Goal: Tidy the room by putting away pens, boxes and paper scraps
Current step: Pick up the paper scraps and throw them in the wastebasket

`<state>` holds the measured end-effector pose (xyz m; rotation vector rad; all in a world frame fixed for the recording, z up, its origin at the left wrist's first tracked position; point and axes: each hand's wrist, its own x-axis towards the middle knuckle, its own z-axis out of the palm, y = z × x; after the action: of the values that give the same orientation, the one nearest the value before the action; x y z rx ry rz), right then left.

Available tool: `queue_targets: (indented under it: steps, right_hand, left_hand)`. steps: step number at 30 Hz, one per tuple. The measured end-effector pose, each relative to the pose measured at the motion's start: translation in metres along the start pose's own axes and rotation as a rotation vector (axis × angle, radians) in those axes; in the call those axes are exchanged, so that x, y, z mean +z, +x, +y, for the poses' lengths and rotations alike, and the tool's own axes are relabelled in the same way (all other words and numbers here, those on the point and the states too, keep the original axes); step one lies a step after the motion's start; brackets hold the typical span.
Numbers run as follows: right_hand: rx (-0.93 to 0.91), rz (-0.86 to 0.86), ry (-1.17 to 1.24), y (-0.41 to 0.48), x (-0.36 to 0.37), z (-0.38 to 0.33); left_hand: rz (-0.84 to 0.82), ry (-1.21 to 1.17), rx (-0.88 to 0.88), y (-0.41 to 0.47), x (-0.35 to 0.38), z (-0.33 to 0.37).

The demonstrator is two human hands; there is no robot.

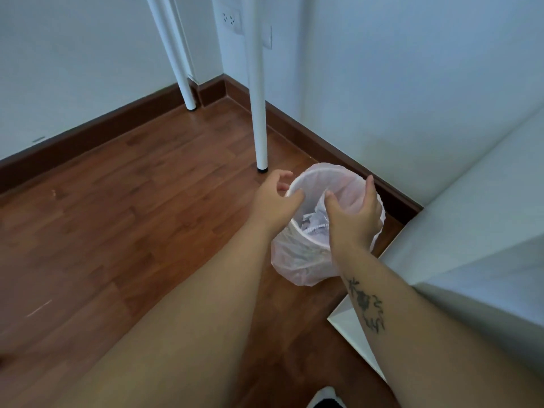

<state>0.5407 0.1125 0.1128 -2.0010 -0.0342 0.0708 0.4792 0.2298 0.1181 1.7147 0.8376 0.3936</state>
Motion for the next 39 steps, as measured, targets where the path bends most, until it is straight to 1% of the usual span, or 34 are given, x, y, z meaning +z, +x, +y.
queue_targets:
  steps: [4, 7, 11, 15, 19, 22, 24, 26, 27, 29, 31, 32, 33, 35, 37, 39]
  right_hand:
    - [-0.068, -0.073, -0.041, -0.014, -0.008, -0.017]
    - [-0.130, -0.135, -0.083, -0.032, 0.002, -0.027]
    - [-0.298, -0.242, -0.240, -0.078, 0.032, -0.040]
    - [-0.493, -0.525, -0.383, -0.137, 0.068, -0.037]
    - [-0.561, -0.852, -0.588, -0.206, 0.098, -0.010]
    - [-0.549, -1.066, -0.695, -0.255, 0.108, 0.024]
    - [-0.544, -1.182, -0.779, -0.281, 0.112, 0.050]
    - [-0.495, -1.260, -0.842, -0.300, 0.116, 0.079]
    - [-0.457, -1.288, -0.874, -0.308, 0.117, 0.093]
    - [-0.402, -1.328, -0.940, -0.321, 0.117, 0.120]
    - [-0.413, -1.353, -0.990, -0.333, 0.116, 0.142]
    - [-0.437, -1.382, -1.016, -0.341, 0.116, 0.158]
    - [-0.464, -1.419, -1.039, -0.348, 0.115, 0.171]
    - [-0.521, -1.493, -1.097, -0.360, 0.109, 0.197]
    - [-0.578, -1.498, -1.186, -0.363, 0.103, 0.213]
    - [-0.603, -1.506, -1.281, -0.359, 0.097, 0.219]
  left_hand:
    - [0.046, 0.027, -0.023, -0.021, -0.036, -0.009]
    - [0.102, 0.080, -0.048, -0.042, -0.075, -0.025]
    - [0.193, 0.149, -0.081, -0.084, -0.141, -0.062]
    - [0.296, 0.206, -0.184, -0.139, -0.207, -0.113]
    - [0.410, 0.157, -0.351, -0.203, -0.251, -0.171]
    - [0.472, 0.125, -0.449, -0.248, -0.259, -0.214]
    - [0.474, 0.117, -0.509, -0.275, -0.254, -0.239]
    - [0.468, 0.144, -0.580, -0.306, -0.249, -0.267]
    - [0.466, 0.207, -0.587, -0.322, -0.246, -0.281]
    - [0.377, 0.418, -0.620, -0.353, -0.237, -0.312]
    - [0.213, 0.621, -0.700, -0.384, -0.230, -0.334]
    - [0.141, 0.668, -0.738, -0.399, -0.226, -0.346]
    - [0.105, 0.683, -0.756, -0.413, -0.221, -0.355]
    - [0.070, 0.680, -0.729, -0.438, -0.210, -0.376]
    - [-0.027, 0.690, -0.698, -0.450, -0.202, -0.389]
    - [-0.125, 0.661, -0.710, -0.457, -0.198, -0.397]
